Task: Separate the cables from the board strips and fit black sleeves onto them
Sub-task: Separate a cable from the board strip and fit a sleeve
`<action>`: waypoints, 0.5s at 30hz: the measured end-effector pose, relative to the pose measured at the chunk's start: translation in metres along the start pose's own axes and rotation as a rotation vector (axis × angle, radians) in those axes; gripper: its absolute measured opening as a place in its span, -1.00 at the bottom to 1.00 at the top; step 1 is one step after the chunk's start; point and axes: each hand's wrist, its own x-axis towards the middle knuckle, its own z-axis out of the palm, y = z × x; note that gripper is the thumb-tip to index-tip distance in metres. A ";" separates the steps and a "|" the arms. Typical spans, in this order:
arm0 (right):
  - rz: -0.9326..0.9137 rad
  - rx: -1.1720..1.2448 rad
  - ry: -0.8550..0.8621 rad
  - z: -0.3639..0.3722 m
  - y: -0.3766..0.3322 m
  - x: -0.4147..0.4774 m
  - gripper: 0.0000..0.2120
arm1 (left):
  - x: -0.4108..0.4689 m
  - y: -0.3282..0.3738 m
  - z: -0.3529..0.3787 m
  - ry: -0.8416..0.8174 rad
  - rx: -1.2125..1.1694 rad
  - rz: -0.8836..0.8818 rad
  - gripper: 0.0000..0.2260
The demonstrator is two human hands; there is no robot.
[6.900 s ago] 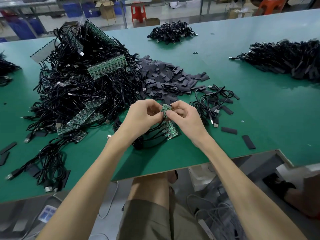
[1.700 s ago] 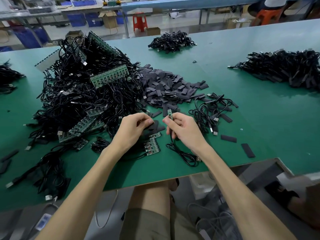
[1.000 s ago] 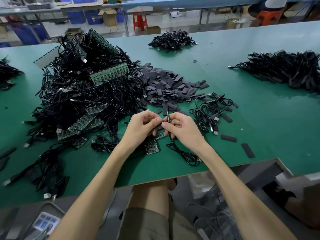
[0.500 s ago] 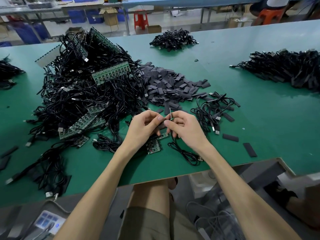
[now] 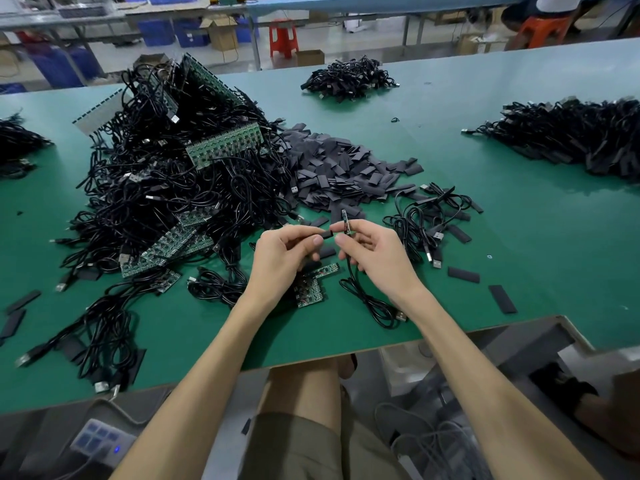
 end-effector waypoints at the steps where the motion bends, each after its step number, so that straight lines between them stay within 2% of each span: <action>1: -0.008 -0.025 -0.008 0.000 0.000 0.000 -0.84 | 0.000 0.000 0.000 0.007 -0.020 -0.008 -0.91; 15: -0.009 -0.153 -0.034 0.000 -0.006 -0.003 -0.70 | 0.002 -0.003 0.000 0.051 -0.077 0.002 -0.91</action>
